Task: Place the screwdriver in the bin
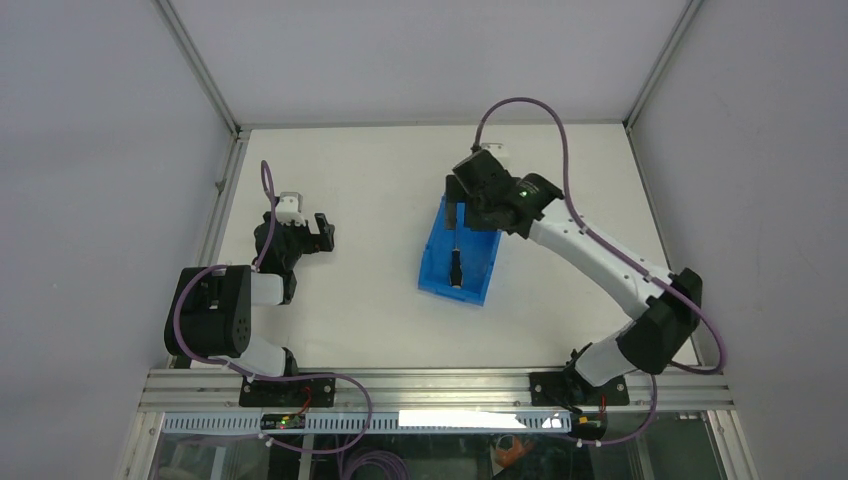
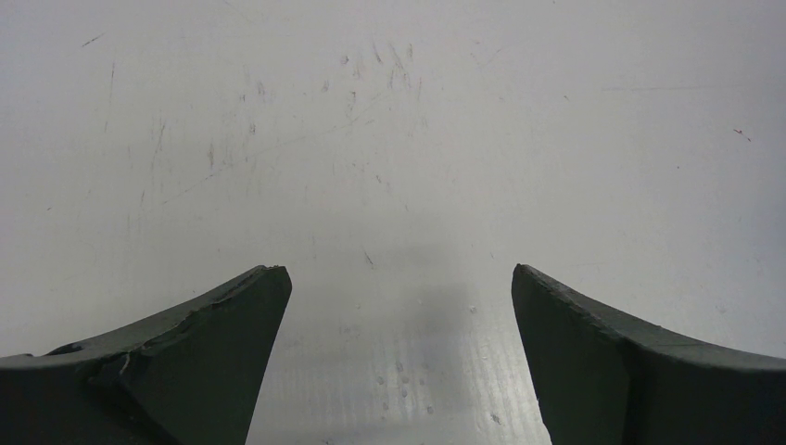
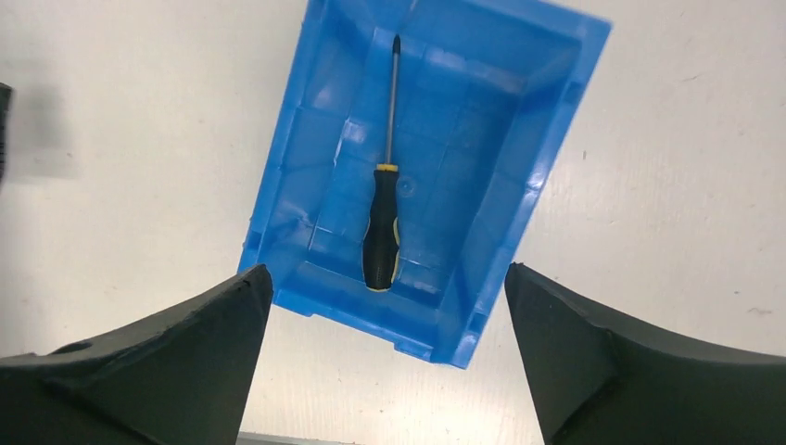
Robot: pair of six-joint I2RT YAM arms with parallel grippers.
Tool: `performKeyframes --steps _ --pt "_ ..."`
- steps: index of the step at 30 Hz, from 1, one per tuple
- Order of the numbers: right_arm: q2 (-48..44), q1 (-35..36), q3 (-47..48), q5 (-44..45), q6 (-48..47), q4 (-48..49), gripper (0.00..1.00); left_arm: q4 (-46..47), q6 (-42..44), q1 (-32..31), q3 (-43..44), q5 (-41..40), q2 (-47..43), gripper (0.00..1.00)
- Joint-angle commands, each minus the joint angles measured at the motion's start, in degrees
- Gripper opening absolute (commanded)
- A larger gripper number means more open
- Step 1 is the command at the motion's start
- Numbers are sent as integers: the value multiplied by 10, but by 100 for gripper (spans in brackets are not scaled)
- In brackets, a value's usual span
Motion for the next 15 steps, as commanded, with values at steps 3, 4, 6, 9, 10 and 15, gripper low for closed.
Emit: performKeyframes --steps 3,4,6,9,10,15 --pt "-134 -42 -62 -17 -112 69 99 31 0 -6 10 2 -7 99" --pt "-157 -59 -88 -21 -123 84 99 31 0 -7 9 2 -7 99" --pt "-202 -84 -133 -18 -135 106 99 31 0 -7 9 2 -8 99" --pt "-269 -124 -213 -14 -142 154 99 31 0 -6 9 2 -7 99" --pt "-290 -137 -240 -14 -142 168 99 31 0 -6 9 2 -8 99" --pt "-378 -164 -388 20 -163 260 99 31 0 -6 9 2 -7 99"
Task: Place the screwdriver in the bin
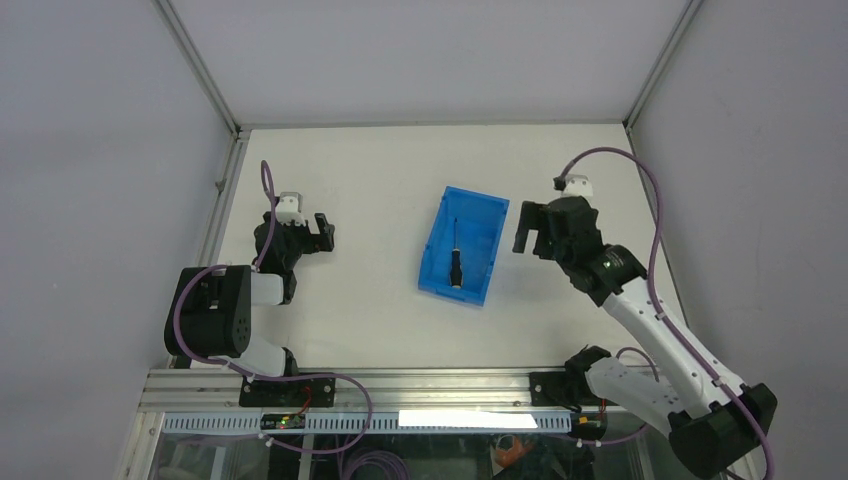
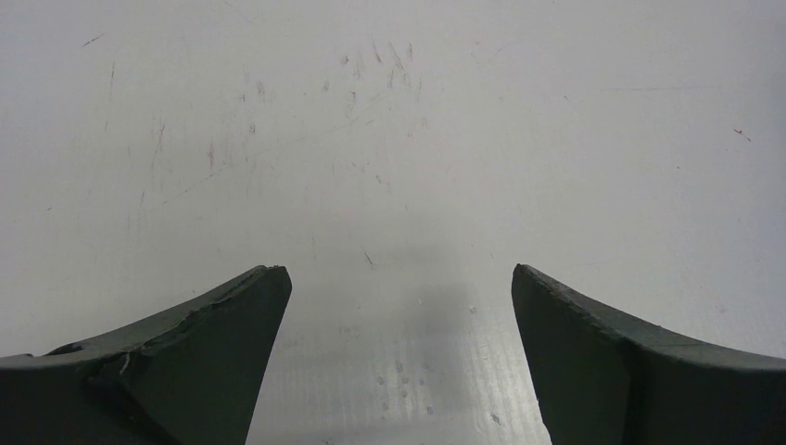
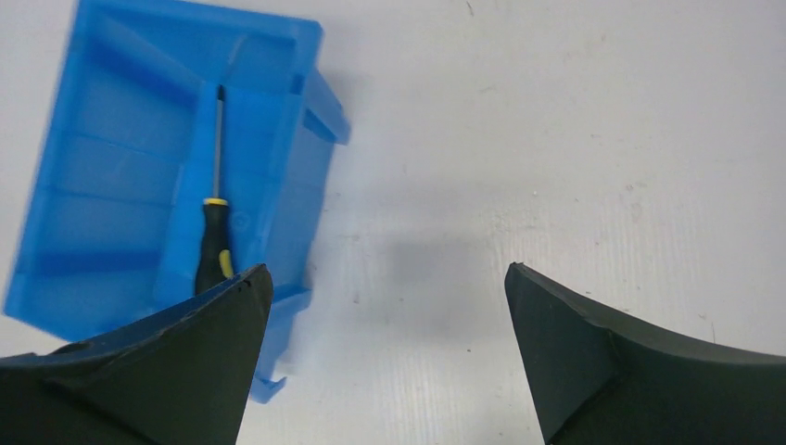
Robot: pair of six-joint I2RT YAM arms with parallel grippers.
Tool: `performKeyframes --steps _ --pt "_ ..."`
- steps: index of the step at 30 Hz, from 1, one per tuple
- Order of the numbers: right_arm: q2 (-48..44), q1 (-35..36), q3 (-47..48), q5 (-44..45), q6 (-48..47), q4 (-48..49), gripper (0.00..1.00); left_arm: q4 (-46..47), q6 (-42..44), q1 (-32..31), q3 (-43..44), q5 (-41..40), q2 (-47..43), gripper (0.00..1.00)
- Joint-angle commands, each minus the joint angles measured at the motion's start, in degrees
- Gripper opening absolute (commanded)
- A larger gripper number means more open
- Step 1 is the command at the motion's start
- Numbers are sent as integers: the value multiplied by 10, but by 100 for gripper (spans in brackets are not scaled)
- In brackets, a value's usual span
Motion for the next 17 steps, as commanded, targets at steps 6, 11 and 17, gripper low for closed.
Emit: performKeyframes --steps 6,11,17 --pt "-133 -9 -226 94 -20 190 99 31 0 -6 9 2 -7 99" --pt "-176 -10 -263 117 -1 218 99 31 0 -7 9 2 -7 99" --pt "-199 -10 -307 96 -2 282 99 31 0 -7 9 1 -7 99"
